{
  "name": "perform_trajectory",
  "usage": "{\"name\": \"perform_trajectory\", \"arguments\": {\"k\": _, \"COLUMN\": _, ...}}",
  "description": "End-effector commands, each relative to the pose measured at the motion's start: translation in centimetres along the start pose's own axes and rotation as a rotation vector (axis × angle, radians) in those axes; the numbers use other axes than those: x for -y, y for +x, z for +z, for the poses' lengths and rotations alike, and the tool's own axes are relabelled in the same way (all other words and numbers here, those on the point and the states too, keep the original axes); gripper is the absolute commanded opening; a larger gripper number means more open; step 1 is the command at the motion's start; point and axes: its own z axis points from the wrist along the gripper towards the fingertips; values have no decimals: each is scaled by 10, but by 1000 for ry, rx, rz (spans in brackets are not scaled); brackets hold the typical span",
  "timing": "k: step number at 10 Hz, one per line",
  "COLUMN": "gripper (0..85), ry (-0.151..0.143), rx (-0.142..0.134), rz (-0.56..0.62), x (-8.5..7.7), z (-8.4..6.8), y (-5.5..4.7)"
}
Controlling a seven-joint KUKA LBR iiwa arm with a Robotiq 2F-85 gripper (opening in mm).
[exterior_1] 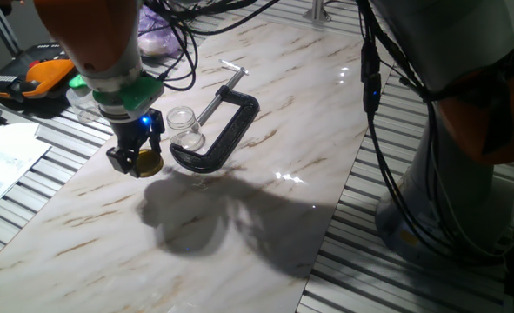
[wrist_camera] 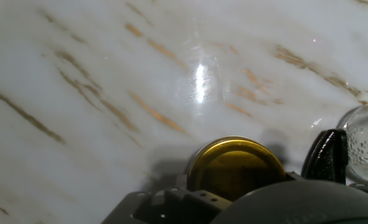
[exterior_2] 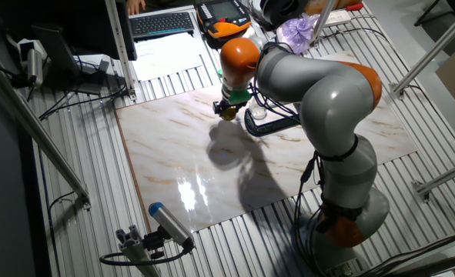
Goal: Screw the lid onto the jar
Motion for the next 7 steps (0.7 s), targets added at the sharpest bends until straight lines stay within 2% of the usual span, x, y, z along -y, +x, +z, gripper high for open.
{"name": "perform_trajectory", "arguments": {"k": 1, "gripper": 170, "ry": -1, "rx": 1, "rz": 2, "x": 1, "z": -2, "y": 1}}
{"name": "perform_trajectory", "arguments": {"k": 2, "gripper": 170, "ry": 1, "rx": 1, "rz": 0, "x": 2, "z": -5, "y": 2}}
{"name": "perform_trajectory", "arguments": {"k": 3, "gripper": 0, "ry": -3, "rx": -4, "rz": -8, "x": 3, "z": -7, "y": 2}}
{"name": "perform_trajectory", "arguments": {"k": 7, "gripper": 0, "ry": -5, "rx": -13, "rz": -34, "x": 11, "z": -13, "y": 0}}
